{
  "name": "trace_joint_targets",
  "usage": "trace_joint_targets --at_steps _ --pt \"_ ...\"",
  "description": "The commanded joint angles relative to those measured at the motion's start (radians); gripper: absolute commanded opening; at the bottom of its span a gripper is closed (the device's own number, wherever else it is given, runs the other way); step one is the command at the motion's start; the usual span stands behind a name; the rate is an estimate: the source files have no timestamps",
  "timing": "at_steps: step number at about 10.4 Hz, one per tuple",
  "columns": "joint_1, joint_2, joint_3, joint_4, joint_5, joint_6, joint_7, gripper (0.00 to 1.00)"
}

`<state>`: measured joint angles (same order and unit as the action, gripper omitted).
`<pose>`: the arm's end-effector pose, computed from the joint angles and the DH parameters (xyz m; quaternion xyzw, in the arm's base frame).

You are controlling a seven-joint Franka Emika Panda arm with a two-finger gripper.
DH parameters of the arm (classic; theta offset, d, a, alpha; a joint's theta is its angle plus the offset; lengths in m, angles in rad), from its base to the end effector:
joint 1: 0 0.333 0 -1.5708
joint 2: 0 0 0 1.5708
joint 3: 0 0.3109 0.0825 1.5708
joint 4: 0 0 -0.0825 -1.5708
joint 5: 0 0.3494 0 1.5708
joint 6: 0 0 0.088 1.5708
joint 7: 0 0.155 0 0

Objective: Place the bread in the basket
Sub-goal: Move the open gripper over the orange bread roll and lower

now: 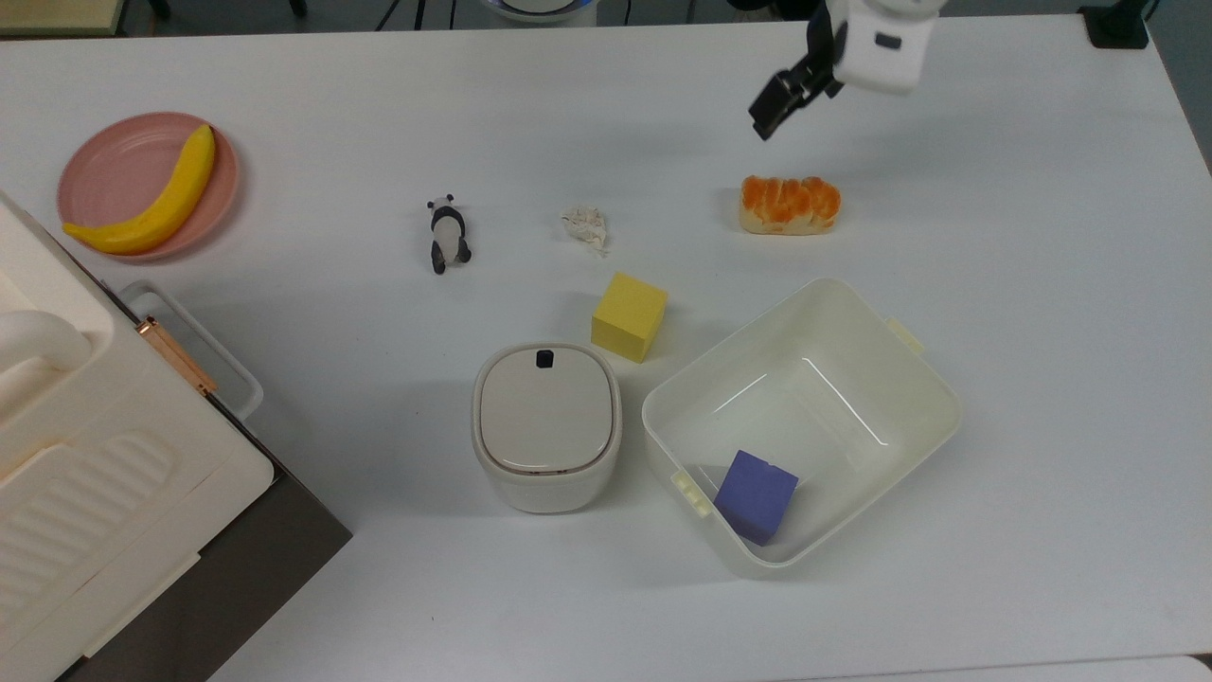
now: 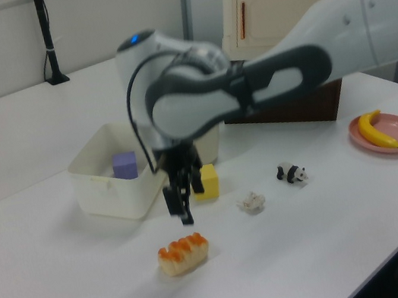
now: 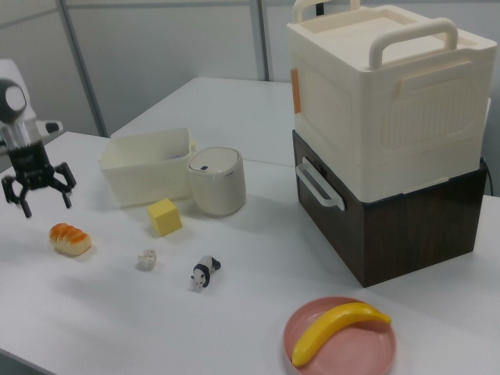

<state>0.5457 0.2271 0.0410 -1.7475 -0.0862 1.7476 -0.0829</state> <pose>0.4694 0.2966 0.3856 0.9337 0.3379 -0.1003 0.0637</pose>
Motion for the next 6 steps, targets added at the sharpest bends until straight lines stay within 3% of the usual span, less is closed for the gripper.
trace_joint_targets --at_steps 1,3,6 --pt "0.011 0.101 -0.003 -0.009 -0.085 0.084 -0.258 1.00" --pt "0.002 0.139 -0.003 -0.007 -0.134 0.112 -0.470 1.00" --pt "0.003 0.181 -0.003 -0.009 -0.204 0.112 -0.502 1.00"
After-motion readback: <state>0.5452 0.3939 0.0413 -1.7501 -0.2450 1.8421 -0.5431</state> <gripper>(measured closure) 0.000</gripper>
